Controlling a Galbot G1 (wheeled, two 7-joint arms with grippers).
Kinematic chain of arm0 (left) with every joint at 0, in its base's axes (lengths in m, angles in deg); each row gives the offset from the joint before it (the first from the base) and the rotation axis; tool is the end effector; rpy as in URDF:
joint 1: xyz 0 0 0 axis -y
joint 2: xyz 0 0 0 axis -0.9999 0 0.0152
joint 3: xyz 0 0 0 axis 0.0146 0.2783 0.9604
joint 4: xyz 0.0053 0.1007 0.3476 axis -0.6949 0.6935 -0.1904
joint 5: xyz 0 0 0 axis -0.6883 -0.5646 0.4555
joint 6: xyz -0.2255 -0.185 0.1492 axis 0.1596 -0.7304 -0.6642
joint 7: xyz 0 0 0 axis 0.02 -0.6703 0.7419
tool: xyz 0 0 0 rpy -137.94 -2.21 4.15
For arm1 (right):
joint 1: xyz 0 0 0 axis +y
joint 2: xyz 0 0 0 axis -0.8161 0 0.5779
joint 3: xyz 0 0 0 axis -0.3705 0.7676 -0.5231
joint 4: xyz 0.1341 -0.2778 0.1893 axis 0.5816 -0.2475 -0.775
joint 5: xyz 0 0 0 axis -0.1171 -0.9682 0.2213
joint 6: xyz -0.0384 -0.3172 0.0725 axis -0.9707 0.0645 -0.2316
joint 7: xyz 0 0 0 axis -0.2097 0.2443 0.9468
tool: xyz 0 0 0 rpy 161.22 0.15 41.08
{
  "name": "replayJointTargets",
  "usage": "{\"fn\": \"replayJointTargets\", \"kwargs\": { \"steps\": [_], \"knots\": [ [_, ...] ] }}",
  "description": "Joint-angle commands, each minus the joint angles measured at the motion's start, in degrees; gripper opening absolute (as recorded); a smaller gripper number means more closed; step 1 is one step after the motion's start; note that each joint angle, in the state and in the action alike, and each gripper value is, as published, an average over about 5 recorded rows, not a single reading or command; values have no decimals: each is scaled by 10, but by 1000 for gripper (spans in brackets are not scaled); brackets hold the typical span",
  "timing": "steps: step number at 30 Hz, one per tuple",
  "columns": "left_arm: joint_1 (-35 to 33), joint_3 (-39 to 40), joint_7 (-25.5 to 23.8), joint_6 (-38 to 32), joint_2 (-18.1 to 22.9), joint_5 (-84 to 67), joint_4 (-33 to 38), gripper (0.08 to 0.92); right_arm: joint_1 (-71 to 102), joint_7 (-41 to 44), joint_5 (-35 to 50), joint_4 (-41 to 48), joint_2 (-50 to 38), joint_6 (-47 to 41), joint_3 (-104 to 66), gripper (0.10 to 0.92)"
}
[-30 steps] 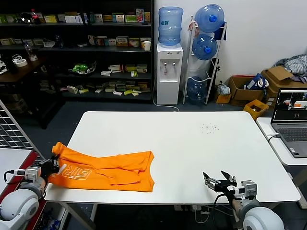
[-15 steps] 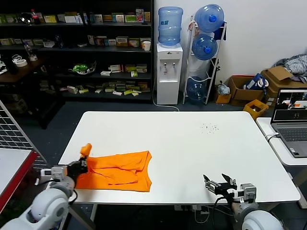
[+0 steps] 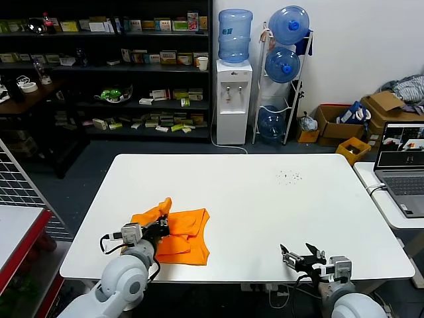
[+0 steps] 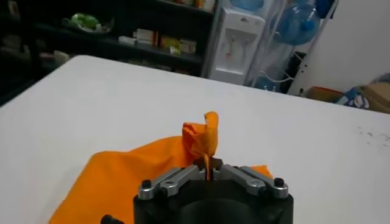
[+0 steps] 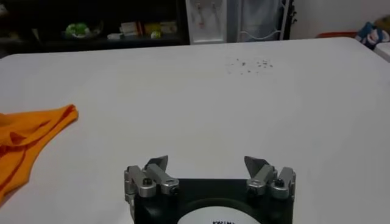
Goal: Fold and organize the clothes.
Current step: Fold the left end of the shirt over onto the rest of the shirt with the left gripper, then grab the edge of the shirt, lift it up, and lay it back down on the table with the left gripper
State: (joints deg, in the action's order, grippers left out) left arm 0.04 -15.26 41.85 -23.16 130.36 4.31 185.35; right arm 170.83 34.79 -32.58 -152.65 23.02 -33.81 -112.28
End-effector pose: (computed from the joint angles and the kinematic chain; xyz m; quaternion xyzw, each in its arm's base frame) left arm 0.2646 0.0131 -0.2882 -0.0289 -0.9583 0.0950 0.2681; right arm 0.1779 -0.0946 -0.2984 0.0541 -0.9483 -0.0255 0.3118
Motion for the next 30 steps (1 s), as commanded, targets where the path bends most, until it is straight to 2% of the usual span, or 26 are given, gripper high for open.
{"fn": "replayJointTargets", "kwargs": {
  "steps": [1, 6, 9, 16, 18, 21, 26, 30],
  "knots": [
    [40, 49, 26, 10, 57, -2, -8, 117, 1, 0, 1, 0, 1, 0, 1, 823],
    [41, 48, 23, 5, 64, -8, -14, 117, -1, -2, 5, -8, 2, -4, 5, 823],
    [44, 42, 22, -1, 71, -18, -14, 153, -2, -2, 6, -7, 3, -4, 7, 823],
    [24, 22, 29, 3, 60, -39, 10, 348, -1, -2, 5, -2, 1, -3, 7, 823],
    [8, 1, 22, 3, 39, -41, 17, 408, -1, -1, 5, -3, 0, -3, 6, 823],
    [-27, -45, -9, -4, -22, -38, 14, 495, 1, 0, 6, -5, 0, -1, 4, 823],
    [-112, -151, -113, -33, -142, -22, -24, 642, 4, 4, 5, -2, 1, 3, 2, 823],
    [-162, -204, -200, -56, -194, -32, -59, 753, -1, 4, 4, 0, 4, 3, 9, 823]
  ]
}}
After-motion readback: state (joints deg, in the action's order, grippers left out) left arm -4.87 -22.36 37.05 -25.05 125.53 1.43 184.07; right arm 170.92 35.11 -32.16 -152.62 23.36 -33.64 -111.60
